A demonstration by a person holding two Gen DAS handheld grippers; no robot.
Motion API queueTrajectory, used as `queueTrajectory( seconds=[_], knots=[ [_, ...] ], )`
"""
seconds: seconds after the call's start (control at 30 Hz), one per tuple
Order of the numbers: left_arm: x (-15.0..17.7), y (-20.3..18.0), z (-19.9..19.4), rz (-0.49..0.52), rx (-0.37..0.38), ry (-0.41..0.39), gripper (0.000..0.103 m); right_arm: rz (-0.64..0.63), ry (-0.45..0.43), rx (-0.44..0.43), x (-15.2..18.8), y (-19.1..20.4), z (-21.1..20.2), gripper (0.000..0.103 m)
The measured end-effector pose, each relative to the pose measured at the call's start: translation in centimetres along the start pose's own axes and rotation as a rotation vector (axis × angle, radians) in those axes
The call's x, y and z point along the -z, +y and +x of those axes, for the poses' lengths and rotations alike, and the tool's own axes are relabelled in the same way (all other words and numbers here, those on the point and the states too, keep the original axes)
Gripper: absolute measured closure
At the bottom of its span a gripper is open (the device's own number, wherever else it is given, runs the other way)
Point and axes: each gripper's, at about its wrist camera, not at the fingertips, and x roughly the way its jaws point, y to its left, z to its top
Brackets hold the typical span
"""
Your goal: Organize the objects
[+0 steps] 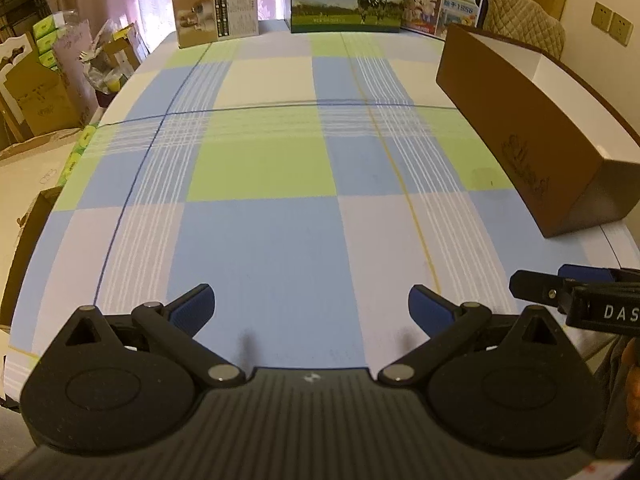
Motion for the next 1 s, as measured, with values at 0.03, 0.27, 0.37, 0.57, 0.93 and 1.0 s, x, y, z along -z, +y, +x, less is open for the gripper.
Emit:
queueTrajectory(
  seconds=[0.03,0.27,0.37,0.57,0.93,1.0],
  knots=[
    [0.03,0.01,0.04,0.000,0.005,0.004,0.001,-0.005,0.003,0.002,0.02,0.08,0.07,0.023],
    [0.31,-0.01,0.19,0.005,0.017,0.012,0.001,-0.016,0.017,0.009,0.13,0.45,0.22,0.023],
    [0.38,-0.14,0.30,0.010,0.017,0.019,0.001,-0.016,0.028,0.011,0.13,0.46,0.38,0.023],
    [0.41,-0.17,0.58,0.012,0.014,0.031,0.001,-0.017,0.041,0.014,0.17,0.47,0.59,0.023],
    [0.51,-0.08,0.89,0.009,0.016,0.049,0.001,-0.014,0.053,0.021,0.28,0.55,0.78,0.023],
    [0.50,-0.06,0.89,0.008,0.016,0.051,0.001,-0.014,0.053,0.021,0.27,0.55,0.79,0.023]
  ],
)
